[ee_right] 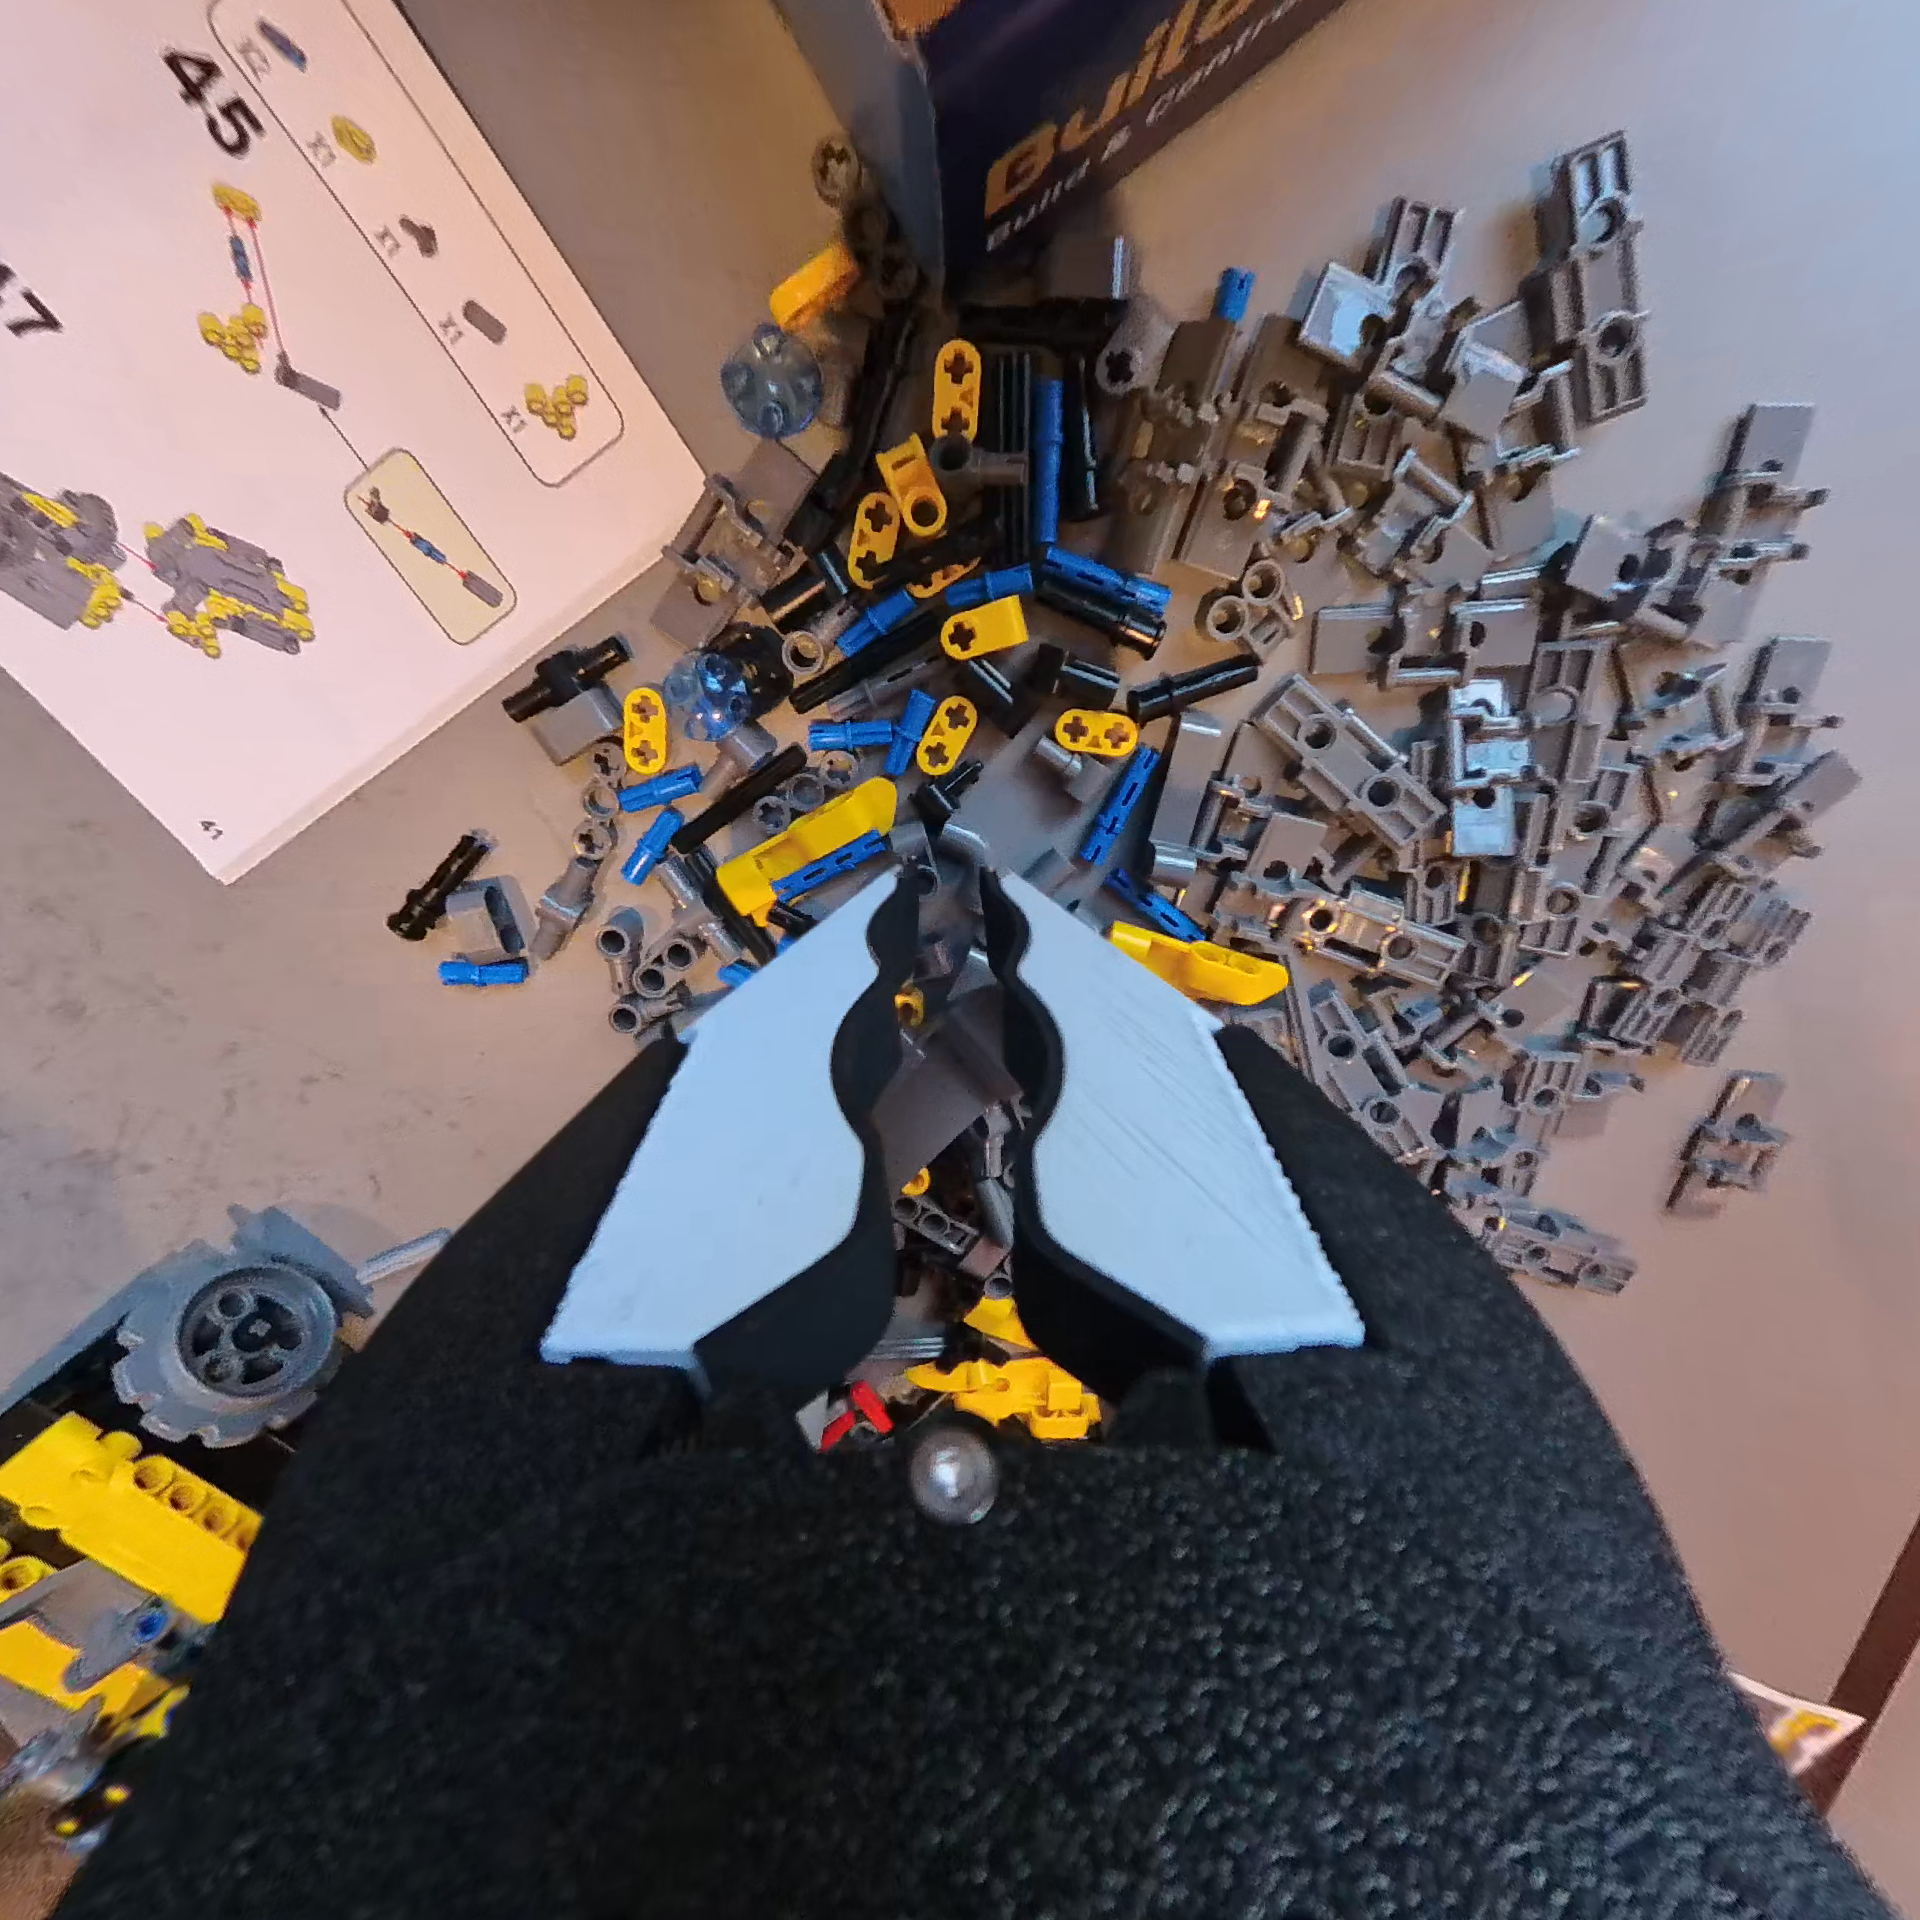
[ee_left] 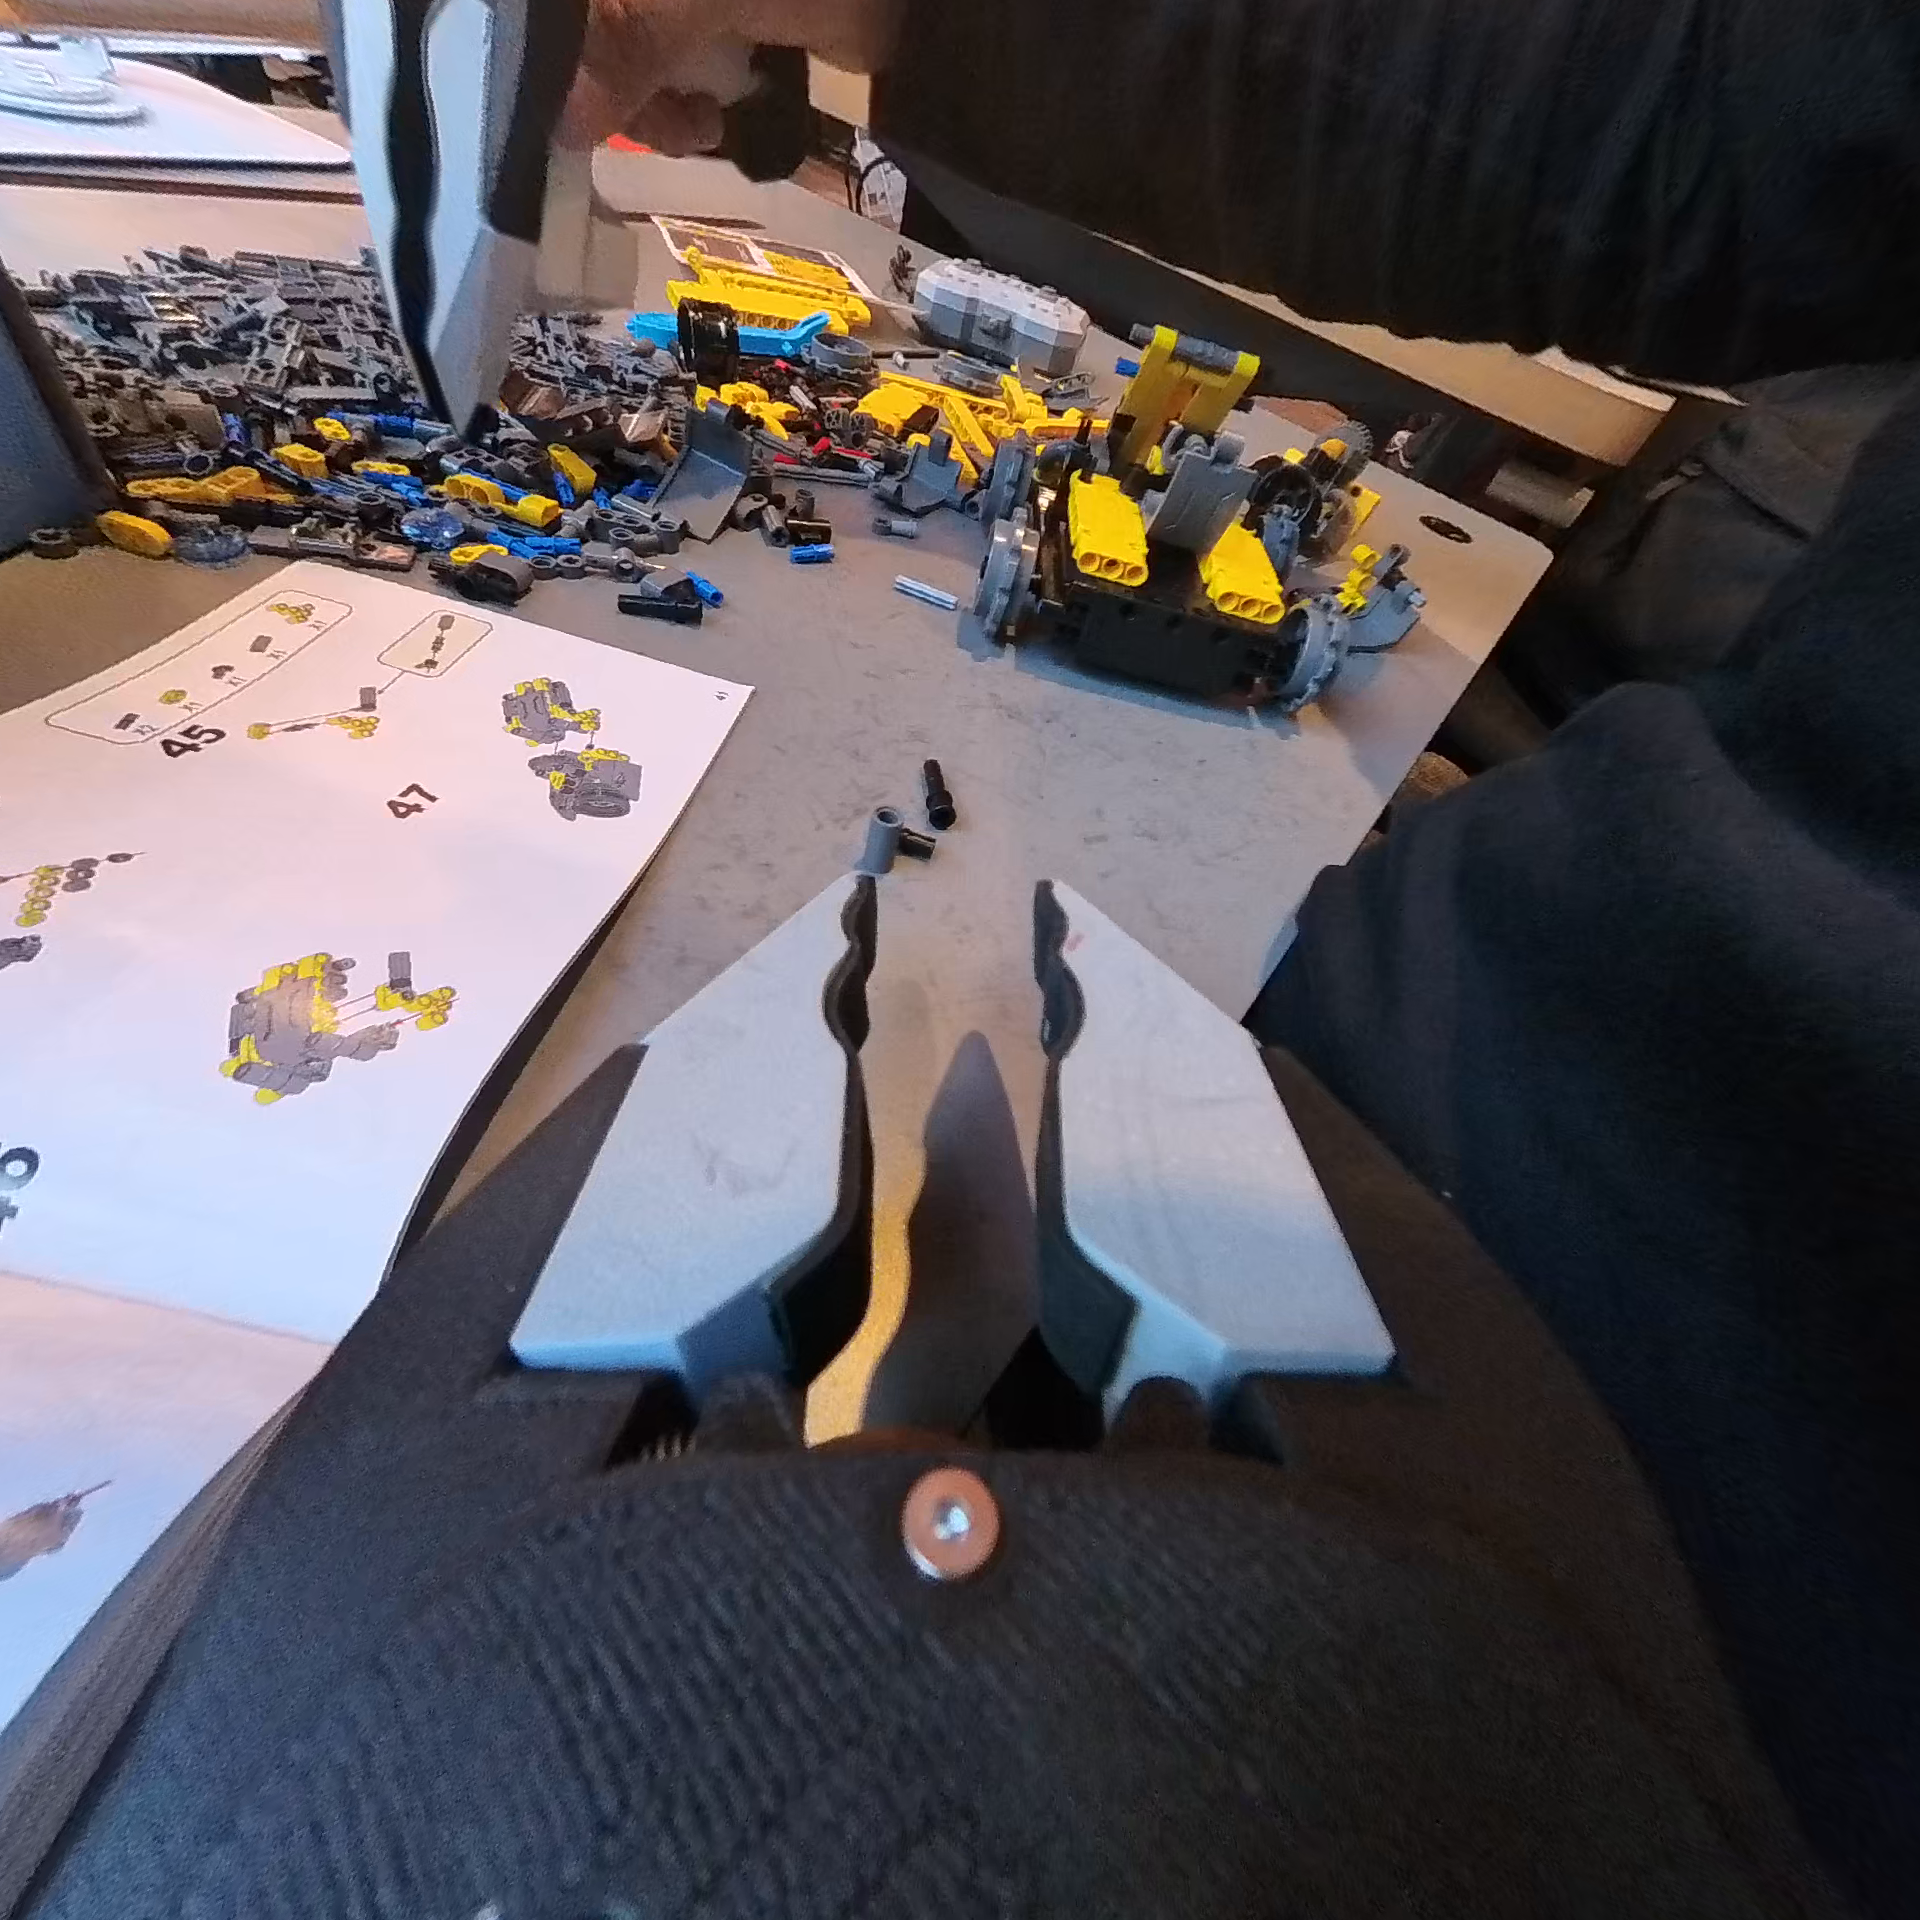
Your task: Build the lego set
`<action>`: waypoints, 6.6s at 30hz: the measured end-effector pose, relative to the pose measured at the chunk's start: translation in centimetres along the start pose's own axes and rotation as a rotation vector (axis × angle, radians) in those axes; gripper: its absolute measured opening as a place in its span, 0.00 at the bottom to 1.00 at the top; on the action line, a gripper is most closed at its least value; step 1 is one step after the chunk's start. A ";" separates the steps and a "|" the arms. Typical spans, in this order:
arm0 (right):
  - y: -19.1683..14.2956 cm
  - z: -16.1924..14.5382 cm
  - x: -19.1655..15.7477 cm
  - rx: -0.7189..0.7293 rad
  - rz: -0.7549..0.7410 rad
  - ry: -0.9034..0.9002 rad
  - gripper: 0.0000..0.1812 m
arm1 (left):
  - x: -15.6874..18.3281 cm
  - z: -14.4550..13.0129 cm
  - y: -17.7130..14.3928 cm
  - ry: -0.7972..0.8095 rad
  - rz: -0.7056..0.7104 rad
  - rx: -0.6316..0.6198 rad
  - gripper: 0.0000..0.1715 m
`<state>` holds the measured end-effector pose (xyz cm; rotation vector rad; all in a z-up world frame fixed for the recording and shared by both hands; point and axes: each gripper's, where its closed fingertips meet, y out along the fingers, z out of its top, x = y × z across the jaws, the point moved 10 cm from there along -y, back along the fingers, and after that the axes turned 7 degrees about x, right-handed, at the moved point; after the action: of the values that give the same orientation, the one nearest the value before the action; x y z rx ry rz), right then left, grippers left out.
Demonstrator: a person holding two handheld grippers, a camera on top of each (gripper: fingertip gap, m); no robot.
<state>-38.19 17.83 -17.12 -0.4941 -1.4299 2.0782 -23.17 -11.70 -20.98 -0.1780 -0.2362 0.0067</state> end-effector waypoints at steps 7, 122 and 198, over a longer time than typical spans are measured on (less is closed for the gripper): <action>0.5 0.0 0.0 0.000 0.020 0.007 0.08 | 0.0 0.0 0.0 -0.002 -0.001 0.001 0.17; 0.4 -1.2 -6.8 0.026 -0.005 -0.106 0.08 | 0.2 -0.1 0.0 0.014 0.014 0.005 0.17; -3.4 2.7 -25.0 0.566 -0.257 -0.731 0.12 | -2.0 1.2 -2.2 -0.524 -0.181 0.336 0.05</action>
<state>-19.62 0.96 -13.29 0.7001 -1.0690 2.4032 -25.44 -13.77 -19.94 0.1860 -0.7674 -0.0871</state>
